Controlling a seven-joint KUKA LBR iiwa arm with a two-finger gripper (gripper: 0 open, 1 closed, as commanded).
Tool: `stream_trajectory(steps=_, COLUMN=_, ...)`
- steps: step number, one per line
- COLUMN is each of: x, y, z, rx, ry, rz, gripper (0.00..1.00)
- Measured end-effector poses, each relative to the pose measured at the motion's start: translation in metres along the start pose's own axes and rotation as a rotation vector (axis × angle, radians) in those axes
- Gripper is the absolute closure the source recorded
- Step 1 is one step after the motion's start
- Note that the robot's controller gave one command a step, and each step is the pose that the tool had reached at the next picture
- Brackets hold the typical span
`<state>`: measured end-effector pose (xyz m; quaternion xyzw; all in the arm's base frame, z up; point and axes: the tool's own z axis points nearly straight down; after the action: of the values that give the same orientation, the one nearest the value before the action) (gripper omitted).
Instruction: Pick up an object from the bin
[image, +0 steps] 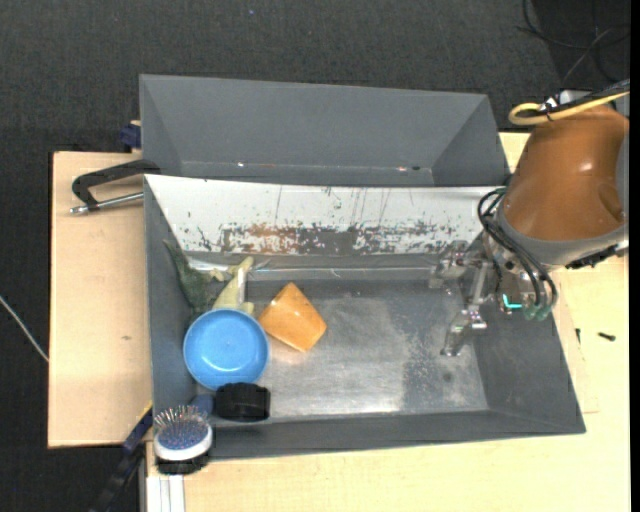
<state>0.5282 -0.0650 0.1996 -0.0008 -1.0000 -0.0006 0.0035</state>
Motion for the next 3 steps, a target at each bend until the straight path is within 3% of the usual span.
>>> stream_trajectory(steps=1, x=-0.064, y=0.071, z=0.129, rx=0.001, ry=-0.014, rz=-0.072, gripper=0.0)
stream_trajectory(steps=2, x=-0.073, y=0.193, z=0.097, rx=-0.003, ry=-0.016, rz=-0.266, gripper=0.0)
stream_trajectory(steps=3, x=-0.072, y=0.23, z=0.089, rx=0.001, ry=-0.014, rz=-0.476, gripper=0.0)
